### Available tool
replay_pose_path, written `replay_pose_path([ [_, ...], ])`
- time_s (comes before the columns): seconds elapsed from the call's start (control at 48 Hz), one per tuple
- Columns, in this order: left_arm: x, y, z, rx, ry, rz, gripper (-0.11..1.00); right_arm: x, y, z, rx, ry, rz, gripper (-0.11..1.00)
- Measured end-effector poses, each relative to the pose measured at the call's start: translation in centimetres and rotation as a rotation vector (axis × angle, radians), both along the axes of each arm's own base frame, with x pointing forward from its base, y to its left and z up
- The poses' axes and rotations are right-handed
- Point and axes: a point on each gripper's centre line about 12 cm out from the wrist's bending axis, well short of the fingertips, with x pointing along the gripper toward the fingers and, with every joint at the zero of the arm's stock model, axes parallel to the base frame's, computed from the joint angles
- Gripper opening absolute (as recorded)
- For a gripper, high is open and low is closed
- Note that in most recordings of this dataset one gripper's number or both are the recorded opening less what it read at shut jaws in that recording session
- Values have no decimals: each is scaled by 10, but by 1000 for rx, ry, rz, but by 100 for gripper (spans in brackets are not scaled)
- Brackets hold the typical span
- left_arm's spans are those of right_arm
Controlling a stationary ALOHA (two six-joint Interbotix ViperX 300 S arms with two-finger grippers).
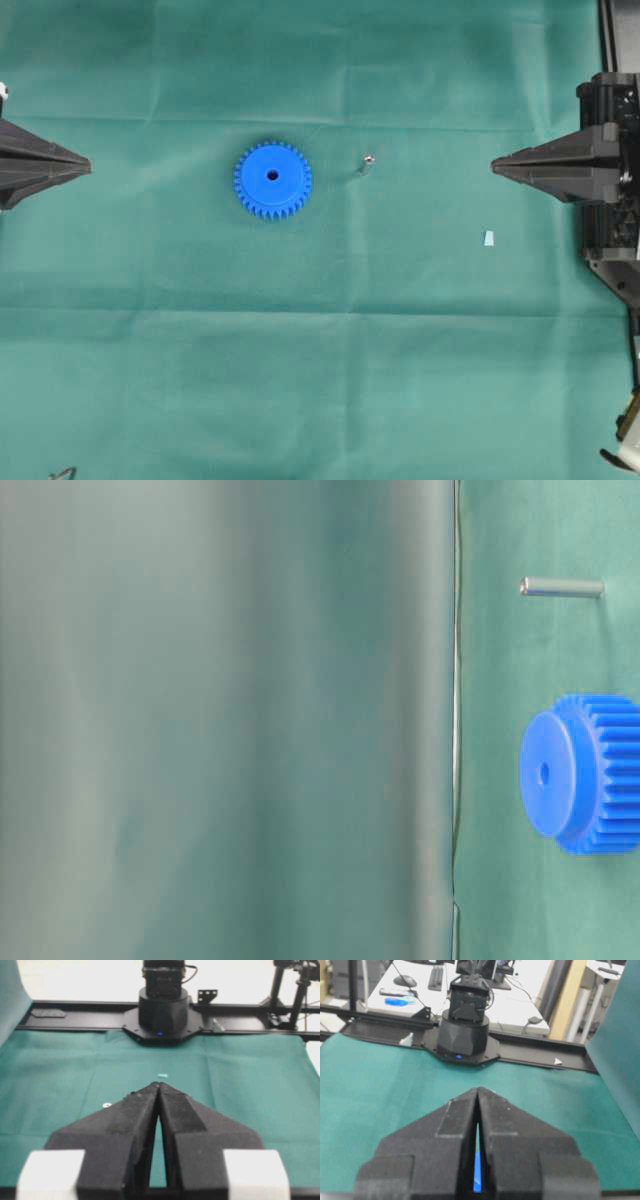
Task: Insert the shaft into the center hole of the gear.
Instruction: 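Move the right gripper left over the small metal shaft and grasp it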
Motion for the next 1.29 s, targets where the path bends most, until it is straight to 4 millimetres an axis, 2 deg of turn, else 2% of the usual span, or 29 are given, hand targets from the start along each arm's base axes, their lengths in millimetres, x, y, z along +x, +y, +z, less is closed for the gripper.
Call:
replay_pose_path([
  [0.146,2,0,1,-8,34,-2,0,1,0,-2,2,31,-2,3],
  [0.417,2,0,2,-8,40,-2,0,11,-5,10,15,109,-24,3],
  [0.563,2,0,2,-8,41,-2,0,29,-18,1,30,181,-79,3],
  [0.709,2,0,2,-6,45,-3,0,49,-34,-16,56,270,-137,5],
  [0.771,2,0,1,-6,49,-3,0,57,-39,-26,64,309,-155,12],
  [0.834,2,0,1,-6,52,-3,0,67,-44,-36,77,351,-167,23],
  [1.042,2,0,0,-6,58,-2,0,99,-54,-76,106,502,-185,79],
  [1.084,2,0,0,-6,60,-2,0,104,-54,-86,109,533,-186,86],
  [1.292,2,0,-2,-6,74,-2,0,119,-61,-127,131,652,-201,83],
])
